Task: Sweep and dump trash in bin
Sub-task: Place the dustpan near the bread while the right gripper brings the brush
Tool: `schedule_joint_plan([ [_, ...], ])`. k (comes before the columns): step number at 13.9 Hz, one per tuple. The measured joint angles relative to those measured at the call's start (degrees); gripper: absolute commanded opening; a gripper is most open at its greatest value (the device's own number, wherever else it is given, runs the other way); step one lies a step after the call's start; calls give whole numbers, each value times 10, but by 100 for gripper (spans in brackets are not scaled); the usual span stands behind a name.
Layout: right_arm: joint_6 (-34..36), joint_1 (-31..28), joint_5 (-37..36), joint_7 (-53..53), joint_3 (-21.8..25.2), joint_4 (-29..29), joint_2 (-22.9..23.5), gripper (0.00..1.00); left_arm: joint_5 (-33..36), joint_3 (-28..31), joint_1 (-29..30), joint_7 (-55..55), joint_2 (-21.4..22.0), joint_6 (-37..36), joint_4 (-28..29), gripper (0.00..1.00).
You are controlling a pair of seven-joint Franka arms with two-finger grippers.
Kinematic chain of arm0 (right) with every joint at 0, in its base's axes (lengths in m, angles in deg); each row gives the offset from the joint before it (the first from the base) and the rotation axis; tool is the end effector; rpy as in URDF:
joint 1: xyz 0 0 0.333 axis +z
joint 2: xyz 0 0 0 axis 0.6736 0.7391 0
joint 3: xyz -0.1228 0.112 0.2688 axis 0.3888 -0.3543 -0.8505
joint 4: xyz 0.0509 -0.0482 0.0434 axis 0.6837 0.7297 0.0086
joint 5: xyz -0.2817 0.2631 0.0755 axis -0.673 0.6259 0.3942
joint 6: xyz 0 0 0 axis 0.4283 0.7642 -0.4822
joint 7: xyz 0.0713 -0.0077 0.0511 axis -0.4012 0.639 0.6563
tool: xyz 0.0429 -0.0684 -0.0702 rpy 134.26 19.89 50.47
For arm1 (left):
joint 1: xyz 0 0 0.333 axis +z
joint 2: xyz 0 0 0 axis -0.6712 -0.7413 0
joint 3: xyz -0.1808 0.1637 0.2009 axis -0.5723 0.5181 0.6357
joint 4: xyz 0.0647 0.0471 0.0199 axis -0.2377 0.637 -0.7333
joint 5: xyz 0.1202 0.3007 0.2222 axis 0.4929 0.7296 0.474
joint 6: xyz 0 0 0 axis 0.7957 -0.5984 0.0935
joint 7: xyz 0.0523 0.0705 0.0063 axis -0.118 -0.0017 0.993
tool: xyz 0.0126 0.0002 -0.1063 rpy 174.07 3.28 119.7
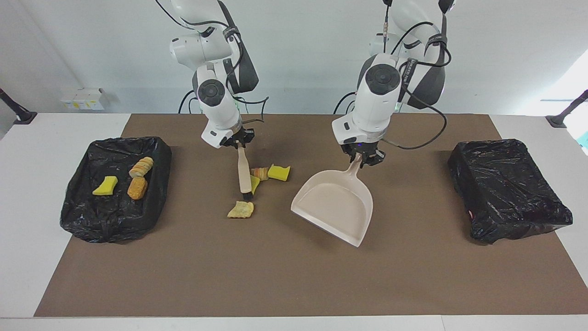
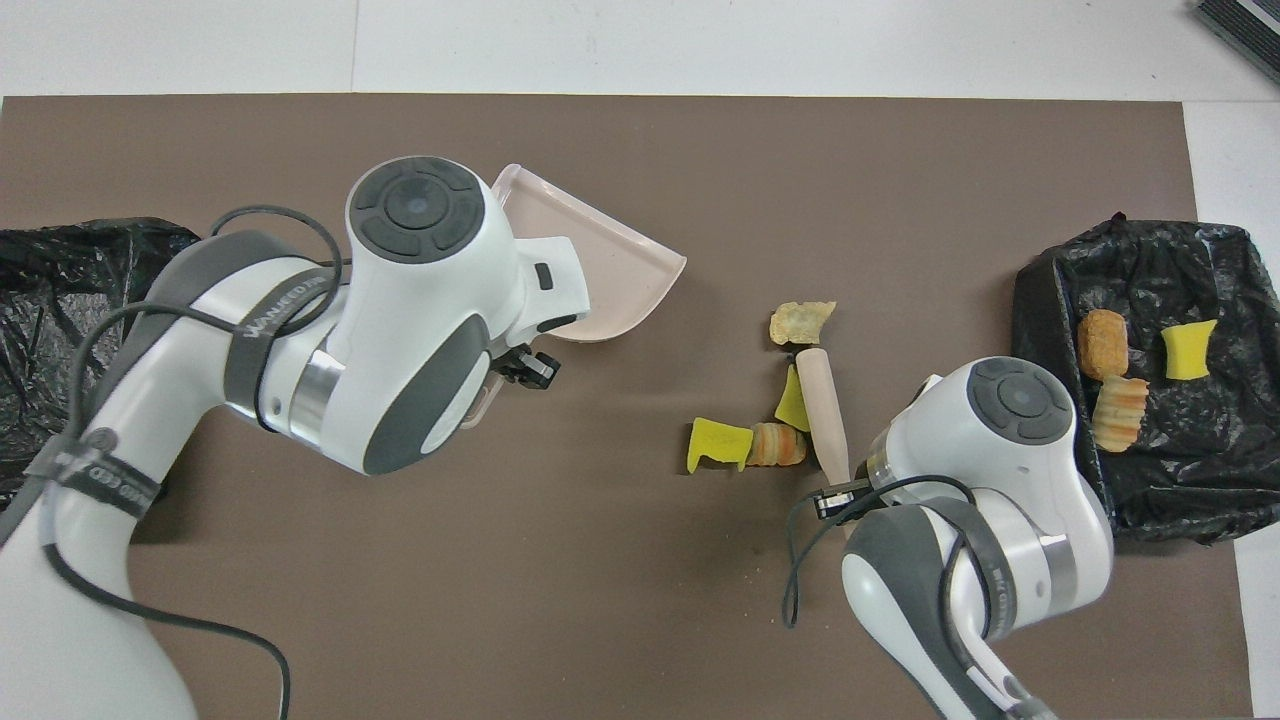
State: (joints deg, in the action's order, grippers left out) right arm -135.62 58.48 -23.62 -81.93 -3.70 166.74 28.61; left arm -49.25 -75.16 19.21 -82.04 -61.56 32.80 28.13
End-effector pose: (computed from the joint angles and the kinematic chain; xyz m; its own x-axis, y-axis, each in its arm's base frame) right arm 0.4466 0.1629 0.3529 0.9484 0.1722 -0.2662 0.1529 -0.9840 -0.0916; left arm 0.5460 -0.2656 0.4854 0.7370 -0.6647 -0.1227 -0.6670 -0.7446 0.0275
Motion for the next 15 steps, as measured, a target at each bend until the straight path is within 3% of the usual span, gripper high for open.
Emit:
schedule_joint_plan([
  [3,77,-15,-5,8,5,-42,1,0,0,1,37,-101,49,-4,66,0],
  [6,139,-65,-32,62,8,-90,1,0,0,1,56,-135,73,3,116,0],
  [9,127,-97,-48,114,10,-89,5,0,0,2,70,-169,81,20,136,0],
  [15,39,-115,-56,138,10,-87,38,0,0,1,76,-258,91,49,157,0],
])
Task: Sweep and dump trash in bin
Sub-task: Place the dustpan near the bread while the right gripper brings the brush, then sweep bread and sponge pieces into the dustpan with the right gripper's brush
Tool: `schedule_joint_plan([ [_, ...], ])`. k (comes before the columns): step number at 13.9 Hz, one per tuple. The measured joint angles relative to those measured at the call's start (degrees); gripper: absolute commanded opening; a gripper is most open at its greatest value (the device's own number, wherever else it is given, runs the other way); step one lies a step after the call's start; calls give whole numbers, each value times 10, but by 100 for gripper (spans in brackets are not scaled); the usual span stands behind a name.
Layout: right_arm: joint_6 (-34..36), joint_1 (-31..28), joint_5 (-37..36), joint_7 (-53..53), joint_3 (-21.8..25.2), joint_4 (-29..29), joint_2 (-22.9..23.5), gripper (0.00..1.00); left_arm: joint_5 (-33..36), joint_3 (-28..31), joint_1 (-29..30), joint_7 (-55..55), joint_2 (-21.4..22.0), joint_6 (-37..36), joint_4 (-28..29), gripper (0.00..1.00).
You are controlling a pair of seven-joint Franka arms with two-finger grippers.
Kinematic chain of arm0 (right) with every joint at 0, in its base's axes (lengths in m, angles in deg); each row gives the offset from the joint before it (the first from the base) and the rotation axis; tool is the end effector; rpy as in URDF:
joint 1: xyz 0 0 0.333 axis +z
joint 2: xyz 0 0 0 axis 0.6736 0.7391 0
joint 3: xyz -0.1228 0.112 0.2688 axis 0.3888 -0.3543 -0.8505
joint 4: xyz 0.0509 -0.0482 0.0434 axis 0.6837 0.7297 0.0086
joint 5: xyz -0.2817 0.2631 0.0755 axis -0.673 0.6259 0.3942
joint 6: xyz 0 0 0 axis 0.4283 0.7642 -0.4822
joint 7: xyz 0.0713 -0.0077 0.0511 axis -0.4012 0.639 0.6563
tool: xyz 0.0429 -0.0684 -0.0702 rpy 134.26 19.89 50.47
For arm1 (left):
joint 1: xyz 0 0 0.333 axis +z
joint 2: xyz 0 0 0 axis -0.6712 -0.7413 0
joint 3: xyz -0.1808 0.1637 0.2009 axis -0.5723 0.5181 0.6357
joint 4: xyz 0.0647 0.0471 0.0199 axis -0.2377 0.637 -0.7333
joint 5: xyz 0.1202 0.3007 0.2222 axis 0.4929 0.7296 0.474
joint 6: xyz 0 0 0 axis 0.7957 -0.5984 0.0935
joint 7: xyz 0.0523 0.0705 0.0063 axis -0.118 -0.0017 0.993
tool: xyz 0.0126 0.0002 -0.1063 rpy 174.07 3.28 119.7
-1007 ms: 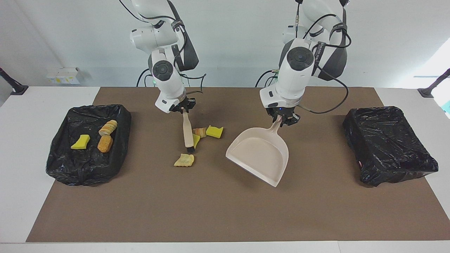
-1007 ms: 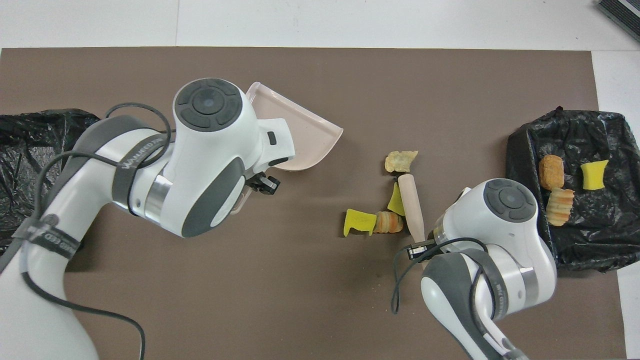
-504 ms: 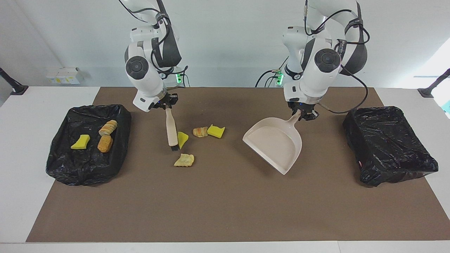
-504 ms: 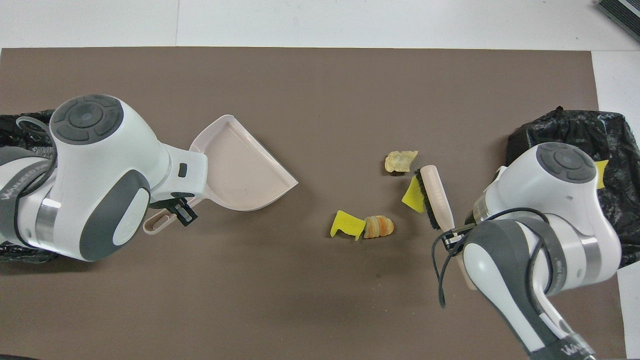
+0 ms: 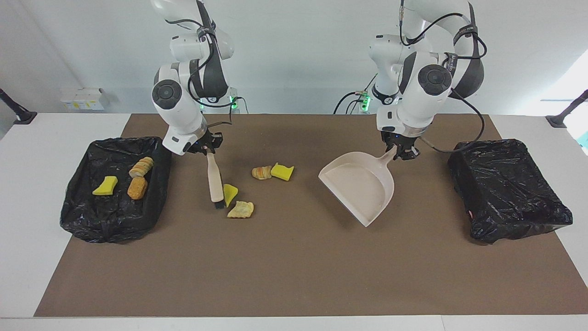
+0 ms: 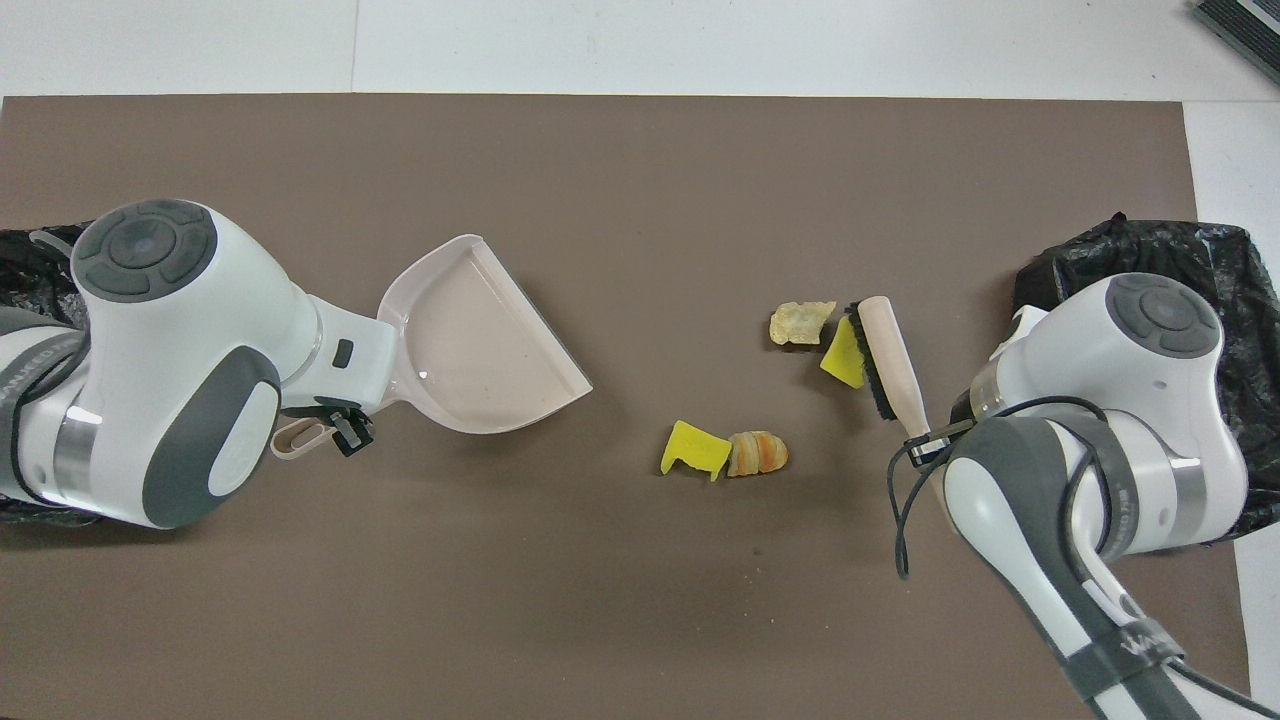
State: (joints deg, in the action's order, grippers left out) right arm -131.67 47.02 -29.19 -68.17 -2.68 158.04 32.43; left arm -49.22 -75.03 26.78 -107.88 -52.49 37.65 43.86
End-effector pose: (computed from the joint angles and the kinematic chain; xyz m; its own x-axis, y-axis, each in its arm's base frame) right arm 0.5080 0.0610 0.3790 0.9423 0.2441 -0.2290 0.2316 -0.9695 -0.0803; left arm 0.5216 -0.1739 0.4563 0.4873 -0.8638 -0.1282 -0.8613 -0.4996 0.0922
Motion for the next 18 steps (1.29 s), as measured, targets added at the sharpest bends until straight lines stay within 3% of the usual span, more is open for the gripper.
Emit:
schedule_joint_plan([
  [5,-41,-1,2,9,-4,0,40,0,5,-6,-3,-37,26,27,60,0],
  [12,-60,84,43,-12,-8,26,34,0,37,-13,-83,-49,78,97,174,0],
  [18,-73,137,60,-100,-8,50,27,0,40,-12,-84,-28,88,139,221,0],
])
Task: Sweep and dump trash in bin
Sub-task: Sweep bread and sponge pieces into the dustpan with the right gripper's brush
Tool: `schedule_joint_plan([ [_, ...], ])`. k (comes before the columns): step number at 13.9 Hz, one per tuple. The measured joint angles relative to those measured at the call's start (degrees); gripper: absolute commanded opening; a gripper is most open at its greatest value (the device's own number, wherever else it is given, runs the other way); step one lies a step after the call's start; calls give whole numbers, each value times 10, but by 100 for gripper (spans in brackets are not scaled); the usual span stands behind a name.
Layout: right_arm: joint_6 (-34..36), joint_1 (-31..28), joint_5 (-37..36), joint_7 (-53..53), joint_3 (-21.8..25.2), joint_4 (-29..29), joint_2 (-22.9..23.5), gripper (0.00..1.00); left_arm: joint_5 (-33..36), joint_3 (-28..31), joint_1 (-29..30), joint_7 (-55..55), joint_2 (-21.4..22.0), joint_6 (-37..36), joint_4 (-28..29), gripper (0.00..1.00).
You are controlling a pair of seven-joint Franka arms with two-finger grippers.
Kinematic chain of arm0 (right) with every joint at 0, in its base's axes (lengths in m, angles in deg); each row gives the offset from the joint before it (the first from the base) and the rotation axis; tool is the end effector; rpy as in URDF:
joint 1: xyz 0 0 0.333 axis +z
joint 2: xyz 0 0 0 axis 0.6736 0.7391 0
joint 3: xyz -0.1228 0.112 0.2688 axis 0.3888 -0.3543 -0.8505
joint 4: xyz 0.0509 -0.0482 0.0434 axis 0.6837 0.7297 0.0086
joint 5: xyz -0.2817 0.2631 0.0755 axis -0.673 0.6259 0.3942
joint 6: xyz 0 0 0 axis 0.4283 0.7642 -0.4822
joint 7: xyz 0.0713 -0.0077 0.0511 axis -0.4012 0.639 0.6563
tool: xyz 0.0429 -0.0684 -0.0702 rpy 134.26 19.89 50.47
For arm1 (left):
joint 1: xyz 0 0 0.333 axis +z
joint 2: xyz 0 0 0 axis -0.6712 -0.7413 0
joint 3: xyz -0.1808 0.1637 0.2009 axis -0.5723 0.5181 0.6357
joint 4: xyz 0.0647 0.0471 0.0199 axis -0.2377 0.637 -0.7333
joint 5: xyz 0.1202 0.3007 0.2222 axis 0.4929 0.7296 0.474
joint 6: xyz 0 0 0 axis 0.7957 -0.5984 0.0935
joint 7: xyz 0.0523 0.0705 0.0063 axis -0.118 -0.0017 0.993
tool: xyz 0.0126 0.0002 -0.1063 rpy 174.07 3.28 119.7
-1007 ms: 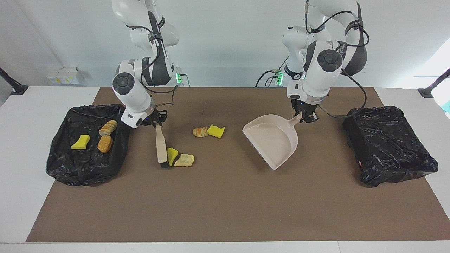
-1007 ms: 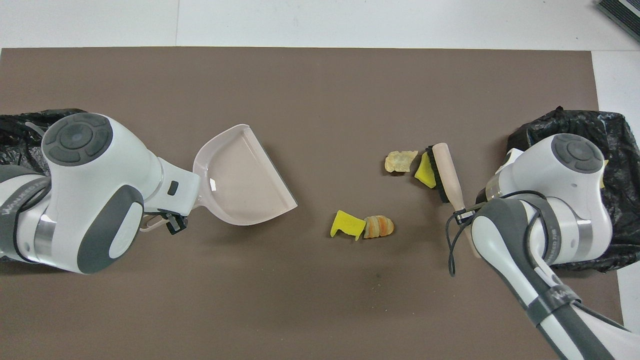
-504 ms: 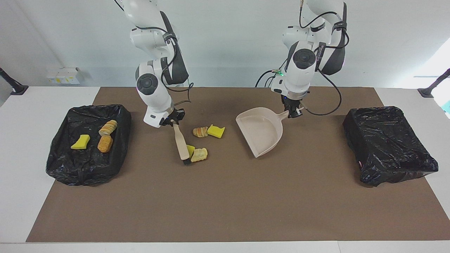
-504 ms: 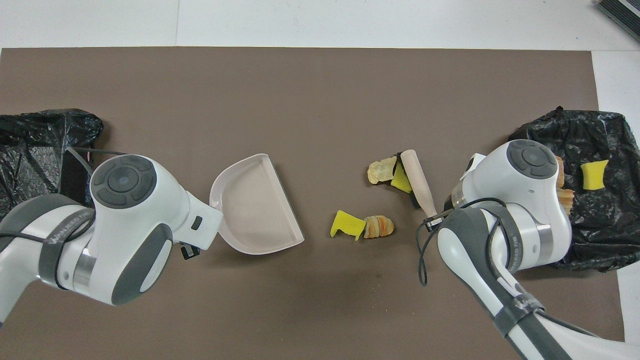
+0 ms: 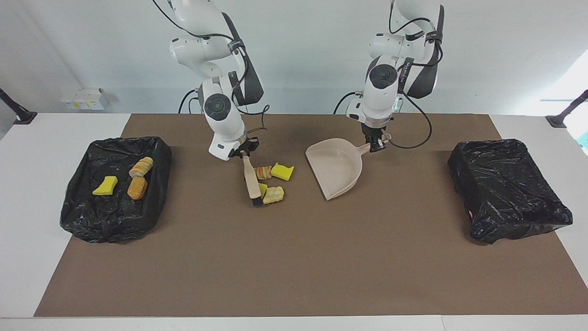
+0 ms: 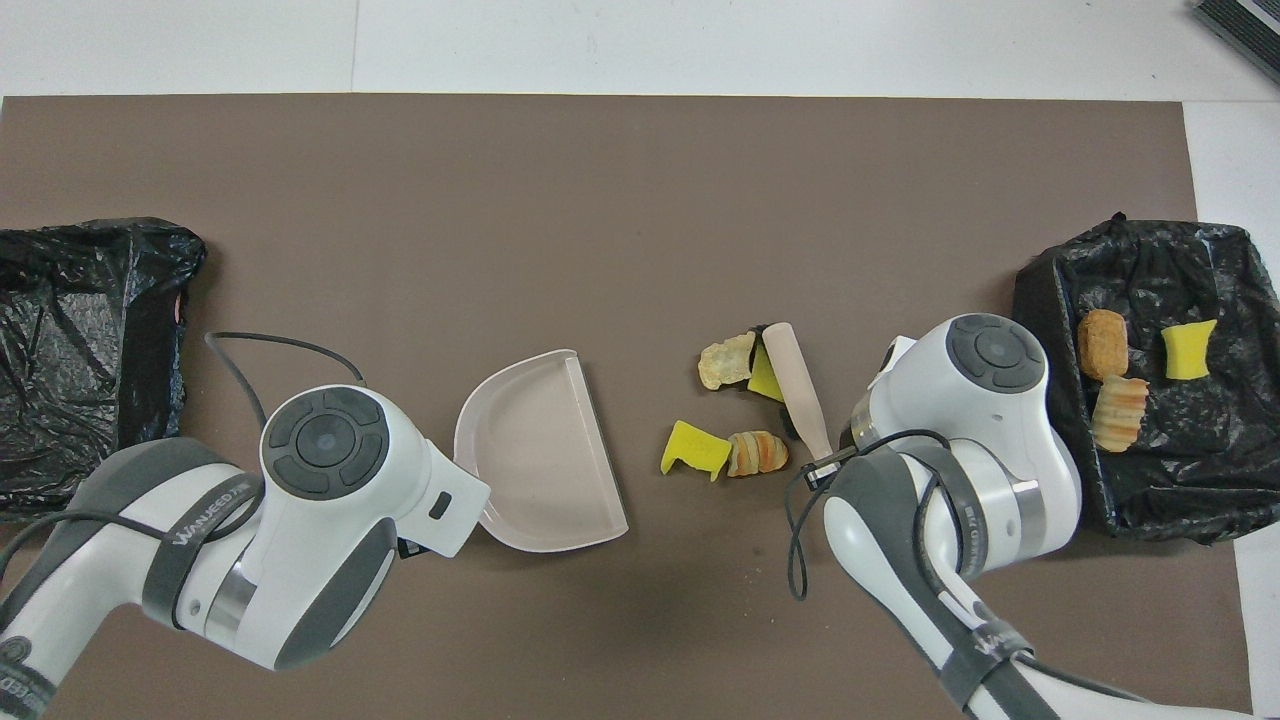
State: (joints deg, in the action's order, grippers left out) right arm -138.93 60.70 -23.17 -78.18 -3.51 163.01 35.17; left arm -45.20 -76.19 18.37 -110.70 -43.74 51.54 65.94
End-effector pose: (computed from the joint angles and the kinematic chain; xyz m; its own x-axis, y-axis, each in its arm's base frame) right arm 0.4670 0.1880 0.3268 0.9319 0.2603 -0.2526 0.2381 -0.9644 -0.1154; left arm 0.4216 -0.2207 0.3804 0.2536 -0.9533 -0.1639 -0.9634 -0.2642 0.0461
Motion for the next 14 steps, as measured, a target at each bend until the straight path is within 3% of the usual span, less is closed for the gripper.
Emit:
schedule_joint_plan([
  [3,-16,42,37,-36,-1,4,0,0,0,-1,-1,16,0,14,5,0],
  [8,-64,112,166,-51,-2,3,9,0,0,-1,-1,21,0,17,5,0],
  [14,-111,183,226,-183,-3,-55,30,0,0,-1,-1,32,0,28,6,0],
])
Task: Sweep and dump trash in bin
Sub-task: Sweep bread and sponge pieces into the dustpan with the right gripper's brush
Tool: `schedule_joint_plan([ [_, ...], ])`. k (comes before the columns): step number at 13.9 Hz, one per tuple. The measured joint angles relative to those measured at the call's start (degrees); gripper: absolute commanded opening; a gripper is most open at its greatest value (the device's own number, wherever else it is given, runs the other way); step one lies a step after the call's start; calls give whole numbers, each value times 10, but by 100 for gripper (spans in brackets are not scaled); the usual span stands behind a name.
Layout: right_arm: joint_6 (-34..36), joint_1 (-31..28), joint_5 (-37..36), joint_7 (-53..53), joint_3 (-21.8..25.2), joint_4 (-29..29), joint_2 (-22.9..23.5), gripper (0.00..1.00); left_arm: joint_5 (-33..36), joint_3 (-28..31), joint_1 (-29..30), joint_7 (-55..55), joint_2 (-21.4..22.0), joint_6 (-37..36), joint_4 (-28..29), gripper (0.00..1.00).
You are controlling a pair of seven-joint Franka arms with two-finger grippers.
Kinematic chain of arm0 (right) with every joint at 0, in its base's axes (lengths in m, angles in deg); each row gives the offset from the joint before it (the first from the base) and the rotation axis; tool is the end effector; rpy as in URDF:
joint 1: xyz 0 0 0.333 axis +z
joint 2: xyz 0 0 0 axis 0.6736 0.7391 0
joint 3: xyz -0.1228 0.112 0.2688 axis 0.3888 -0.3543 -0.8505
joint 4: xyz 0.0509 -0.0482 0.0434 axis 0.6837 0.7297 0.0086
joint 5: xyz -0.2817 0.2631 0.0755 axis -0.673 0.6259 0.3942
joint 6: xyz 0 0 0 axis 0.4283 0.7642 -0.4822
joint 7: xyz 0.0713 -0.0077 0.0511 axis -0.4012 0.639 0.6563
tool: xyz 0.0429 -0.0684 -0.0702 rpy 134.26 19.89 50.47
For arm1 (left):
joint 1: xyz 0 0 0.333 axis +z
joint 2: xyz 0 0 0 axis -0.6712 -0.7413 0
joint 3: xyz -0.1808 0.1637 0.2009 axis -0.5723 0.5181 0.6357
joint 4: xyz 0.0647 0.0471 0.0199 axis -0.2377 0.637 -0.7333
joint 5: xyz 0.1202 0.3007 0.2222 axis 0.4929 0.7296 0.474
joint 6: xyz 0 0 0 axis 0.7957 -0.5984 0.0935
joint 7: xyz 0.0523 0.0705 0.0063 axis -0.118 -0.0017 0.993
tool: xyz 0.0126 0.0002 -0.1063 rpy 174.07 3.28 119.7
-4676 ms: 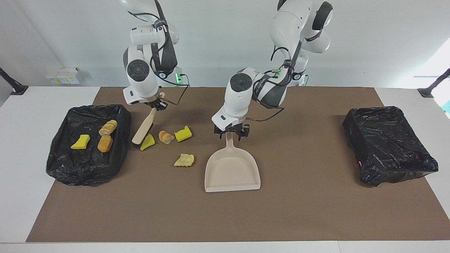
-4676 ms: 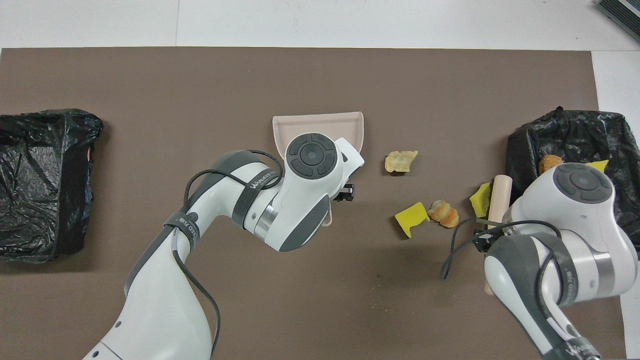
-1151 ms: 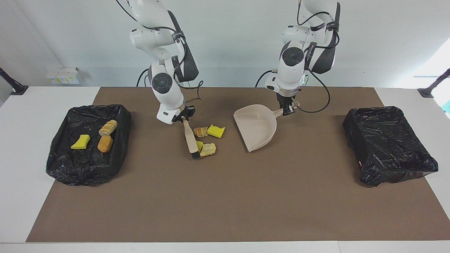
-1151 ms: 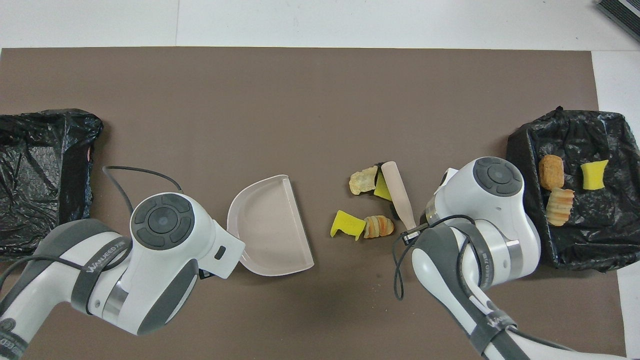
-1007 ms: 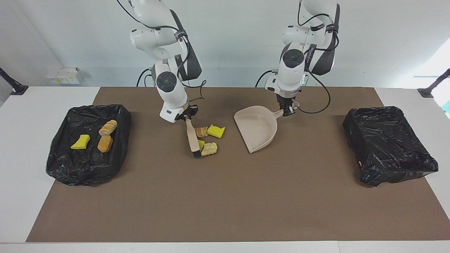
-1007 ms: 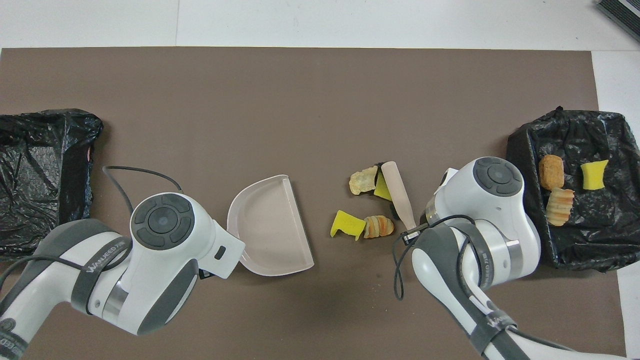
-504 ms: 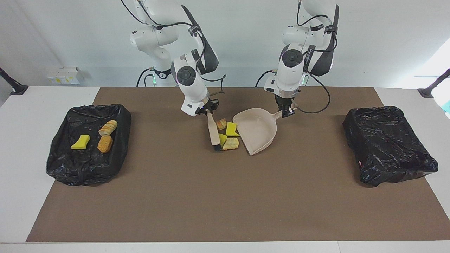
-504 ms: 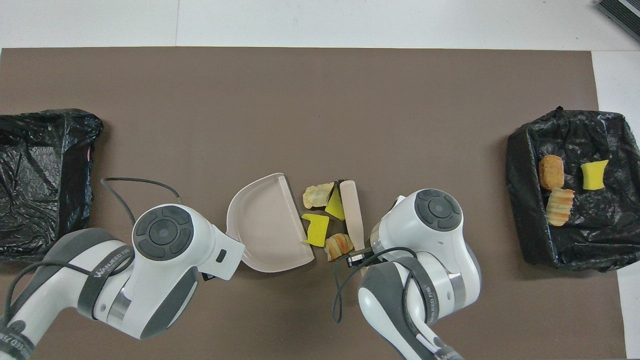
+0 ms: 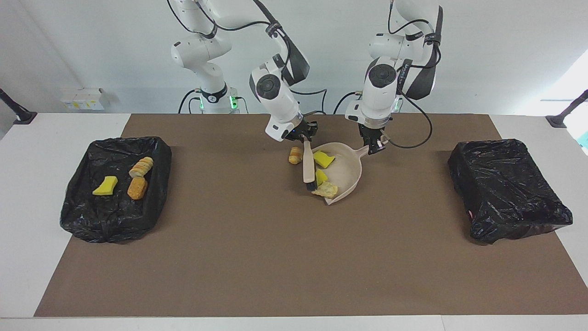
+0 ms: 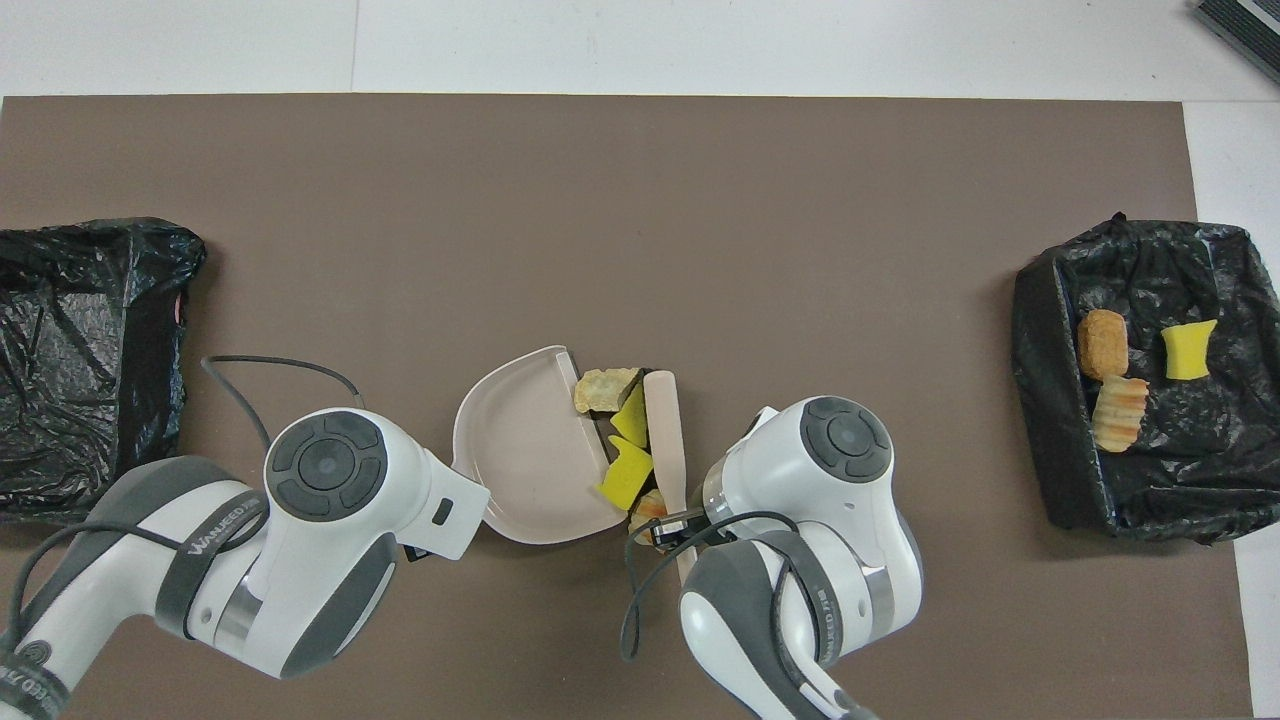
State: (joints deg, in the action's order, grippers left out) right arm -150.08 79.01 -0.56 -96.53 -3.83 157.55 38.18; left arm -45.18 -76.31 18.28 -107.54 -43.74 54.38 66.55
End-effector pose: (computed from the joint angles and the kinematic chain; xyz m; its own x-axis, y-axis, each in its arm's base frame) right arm 0.4201 0.3669 0.3563 0.9753 0.0417 -0.2171 -0.0405 -0.9317 -0.3610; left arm 0.4230 -0.2241 0.3794 0.3040 -0.9427 -0.1371 -0.9512 -0.3085 0.0118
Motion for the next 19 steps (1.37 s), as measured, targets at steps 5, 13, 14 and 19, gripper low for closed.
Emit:
schedule_joint_plan([
  [5,0,13,19,-100,0,-39,10,0,0,2,2,31,-1,26,1,0],
  [13,195,-28,-65,-137,12,-87,-17,0,0,1,2,-6,-2,22,9,0],
  [14,206,-35,-79,-129,12,-75,-24,0,0,1,2,-37,-2,19,9,0],
  [19,237,-75,-149,-19,12,18,-68,0,0,1,1,-99,0,-7,9,0],
])
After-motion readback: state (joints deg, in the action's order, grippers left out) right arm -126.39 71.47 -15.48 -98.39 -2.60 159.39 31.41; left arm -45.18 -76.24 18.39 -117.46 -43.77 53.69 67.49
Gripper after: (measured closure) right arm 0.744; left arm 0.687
